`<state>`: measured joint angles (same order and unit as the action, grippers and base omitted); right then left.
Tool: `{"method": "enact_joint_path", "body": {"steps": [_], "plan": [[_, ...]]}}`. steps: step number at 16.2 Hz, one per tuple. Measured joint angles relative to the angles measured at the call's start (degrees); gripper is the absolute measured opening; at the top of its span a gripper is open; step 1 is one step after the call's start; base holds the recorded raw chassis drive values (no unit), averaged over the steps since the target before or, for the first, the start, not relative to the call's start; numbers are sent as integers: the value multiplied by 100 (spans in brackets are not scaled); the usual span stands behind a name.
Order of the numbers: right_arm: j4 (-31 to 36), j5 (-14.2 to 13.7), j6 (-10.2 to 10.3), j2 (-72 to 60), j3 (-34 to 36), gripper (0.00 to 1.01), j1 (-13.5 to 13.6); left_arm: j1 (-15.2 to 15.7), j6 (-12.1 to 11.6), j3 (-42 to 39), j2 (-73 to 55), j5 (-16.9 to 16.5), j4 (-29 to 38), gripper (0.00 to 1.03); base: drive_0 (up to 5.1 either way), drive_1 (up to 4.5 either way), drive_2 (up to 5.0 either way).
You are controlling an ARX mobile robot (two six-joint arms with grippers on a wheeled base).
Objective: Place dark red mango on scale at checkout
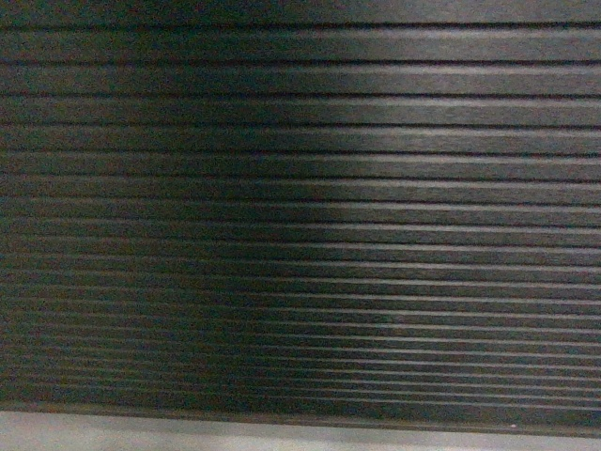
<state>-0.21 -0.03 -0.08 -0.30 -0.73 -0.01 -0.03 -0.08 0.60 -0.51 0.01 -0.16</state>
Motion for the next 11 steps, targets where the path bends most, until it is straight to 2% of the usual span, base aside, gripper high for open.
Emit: {"method": "enact_joint_path", "body": {"steps": [11], "plan": [[-7, 2, 2, 0, 0, 98, 0, 0, 2, 0, 0, -2, -7, 98, 0, 0, 0]]}}
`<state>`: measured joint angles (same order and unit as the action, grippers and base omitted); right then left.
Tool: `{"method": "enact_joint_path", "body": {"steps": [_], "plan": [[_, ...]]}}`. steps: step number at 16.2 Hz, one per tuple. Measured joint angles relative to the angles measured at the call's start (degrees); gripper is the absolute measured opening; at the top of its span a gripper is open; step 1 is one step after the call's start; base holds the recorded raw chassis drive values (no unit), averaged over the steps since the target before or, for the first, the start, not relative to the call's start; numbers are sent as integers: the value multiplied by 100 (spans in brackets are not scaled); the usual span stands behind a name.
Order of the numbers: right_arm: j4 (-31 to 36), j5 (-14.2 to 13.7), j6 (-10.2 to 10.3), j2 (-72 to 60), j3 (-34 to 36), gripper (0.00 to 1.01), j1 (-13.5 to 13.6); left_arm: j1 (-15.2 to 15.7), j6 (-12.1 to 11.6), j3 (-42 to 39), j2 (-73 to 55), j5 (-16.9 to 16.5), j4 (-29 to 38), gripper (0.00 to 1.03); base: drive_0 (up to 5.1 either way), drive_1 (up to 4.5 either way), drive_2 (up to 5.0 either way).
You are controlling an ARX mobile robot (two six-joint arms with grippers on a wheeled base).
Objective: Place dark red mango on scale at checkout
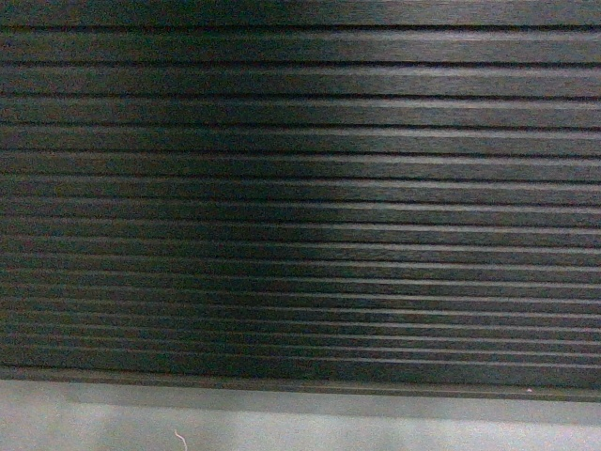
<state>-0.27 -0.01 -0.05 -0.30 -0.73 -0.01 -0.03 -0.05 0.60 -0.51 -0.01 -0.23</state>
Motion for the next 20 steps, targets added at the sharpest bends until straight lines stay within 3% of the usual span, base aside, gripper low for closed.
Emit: {"method": "enact_joint_path", "body": {"steps": [20], "plan": [[0, 0, 0, 0, 0, 98, 0, 0, 0, 0, 0, 2, 0, 98, 0, 0, 0]]}}
